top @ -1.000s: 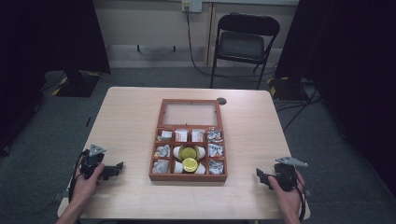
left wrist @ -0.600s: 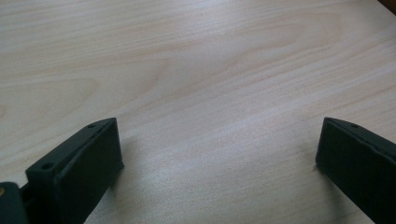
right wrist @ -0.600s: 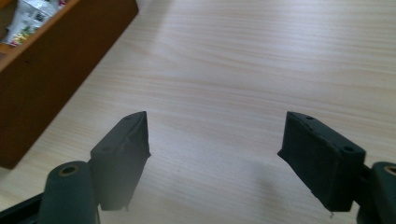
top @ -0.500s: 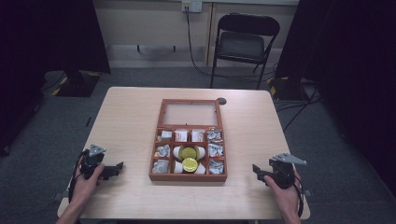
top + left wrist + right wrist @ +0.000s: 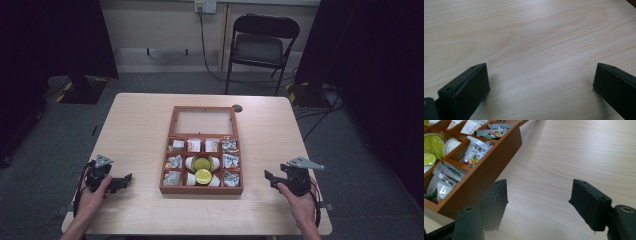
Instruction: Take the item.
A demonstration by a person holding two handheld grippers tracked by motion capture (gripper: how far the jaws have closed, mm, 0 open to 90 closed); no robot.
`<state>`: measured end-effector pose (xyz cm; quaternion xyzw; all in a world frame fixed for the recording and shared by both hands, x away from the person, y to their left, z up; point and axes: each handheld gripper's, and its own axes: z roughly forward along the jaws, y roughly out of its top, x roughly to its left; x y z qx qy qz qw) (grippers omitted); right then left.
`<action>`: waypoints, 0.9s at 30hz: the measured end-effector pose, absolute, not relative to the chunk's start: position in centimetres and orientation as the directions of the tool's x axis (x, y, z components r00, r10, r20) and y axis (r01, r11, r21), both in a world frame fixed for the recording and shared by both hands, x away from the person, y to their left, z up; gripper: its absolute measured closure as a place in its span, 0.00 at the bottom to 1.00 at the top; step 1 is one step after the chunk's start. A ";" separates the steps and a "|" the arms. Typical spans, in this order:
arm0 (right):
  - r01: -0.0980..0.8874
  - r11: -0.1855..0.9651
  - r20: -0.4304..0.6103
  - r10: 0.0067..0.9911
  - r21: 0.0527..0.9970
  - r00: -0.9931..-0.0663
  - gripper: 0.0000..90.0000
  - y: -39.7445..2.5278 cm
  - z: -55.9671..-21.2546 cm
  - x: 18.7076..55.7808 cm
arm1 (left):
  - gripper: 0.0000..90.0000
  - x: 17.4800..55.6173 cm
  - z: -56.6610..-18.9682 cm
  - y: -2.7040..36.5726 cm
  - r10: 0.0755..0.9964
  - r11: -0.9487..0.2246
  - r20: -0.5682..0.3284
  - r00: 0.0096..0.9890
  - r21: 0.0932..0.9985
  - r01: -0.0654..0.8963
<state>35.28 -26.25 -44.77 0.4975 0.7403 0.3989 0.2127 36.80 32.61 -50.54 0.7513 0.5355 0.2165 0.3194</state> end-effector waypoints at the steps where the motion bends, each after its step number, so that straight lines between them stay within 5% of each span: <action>1: 0.562 0.184 0.086 0.904 0.806 -0.419 0.32 -26.0 -44.7 35.3 | 0.00 36.8 -50.5 32.6 0.943 -0.223 -0.016 0.333 0.712 0.666; 27: 0.489 0.253 0.089 0.815 0.835 -0.573 0.42 -20.9 -41.9 36.8 | 0.00 36.8 -50.5 32.6 0.943 -0.223 -0.015 0.333 0.712 0.666</action>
